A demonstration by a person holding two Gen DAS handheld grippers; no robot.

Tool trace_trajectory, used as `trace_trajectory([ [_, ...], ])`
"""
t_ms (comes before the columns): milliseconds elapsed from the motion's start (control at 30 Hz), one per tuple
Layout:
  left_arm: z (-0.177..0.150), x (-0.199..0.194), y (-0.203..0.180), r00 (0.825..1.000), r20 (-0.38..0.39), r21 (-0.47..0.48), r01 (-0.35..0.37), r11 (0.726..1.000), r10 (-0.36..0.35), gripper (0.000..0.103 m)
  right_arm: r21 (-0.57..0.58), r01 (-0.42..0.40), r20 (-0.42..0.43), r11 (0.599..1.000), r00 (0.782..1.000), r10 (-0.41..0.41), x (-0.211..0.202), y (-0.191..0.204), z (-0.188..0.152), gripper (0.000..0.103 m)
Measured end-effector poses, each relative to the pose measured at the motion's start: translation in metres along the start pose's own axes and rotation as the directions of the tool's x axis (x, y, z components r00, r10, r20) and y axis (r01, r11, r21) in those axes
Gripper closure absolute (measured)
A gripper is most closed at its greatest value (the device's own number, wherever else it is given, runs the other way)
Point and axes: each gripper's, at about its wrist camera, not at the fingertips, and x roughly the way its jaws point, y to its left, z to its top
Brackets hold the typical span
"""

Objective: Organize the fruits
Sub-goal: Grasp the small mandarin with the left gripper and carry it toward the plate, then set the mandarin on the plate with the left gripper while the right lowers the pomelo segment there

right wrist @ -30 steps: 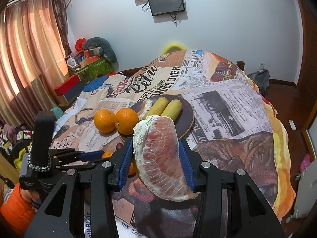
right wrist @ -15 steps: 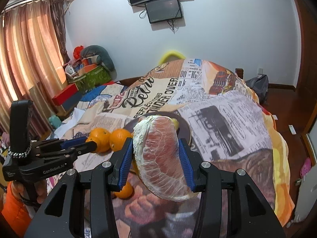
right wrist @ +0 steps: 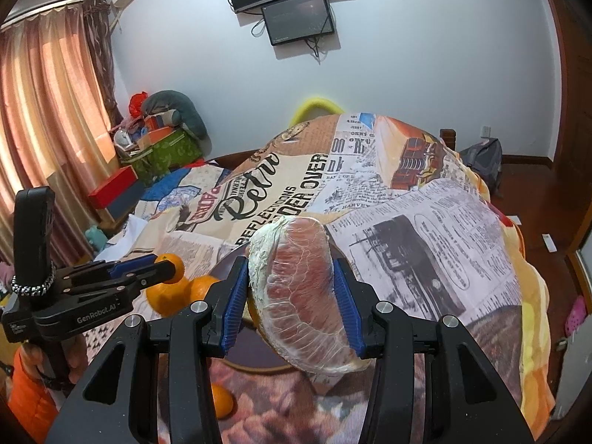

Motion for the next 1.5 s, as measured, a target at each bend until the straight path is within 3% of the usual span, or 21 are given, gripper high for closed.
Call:
trace_trajectory([
  [700, 0.014, 0.075, 0.014, 0.995, -0.101, -0.010, 0.018, 1.000, -0.018, 0.072, 0.027, -0.015, -0.080, 1.000, 0.997, 0.017, 0.076, -0.009, 0.008, 0.060],
  [1133, 0.017, 0.080, 0.016, 0.994, -0.109, -0.012, 0.016, 1.000, -0.017, 0.072, 0.013, -0.023, -0.142, 1.000, 0.990, 0.025, 0.094, -0.006, 0.000, 0.057],
  [1500, 0.020, 0.051, 0.016, 0.998, -0.064, -0.013, -0.003, 1.000, 0.002, 0.067, 0.016, -0.036, -0.159, 0.999, 0.987, 0.038, 0.082, -0.006, 0.004, 0.056],
])
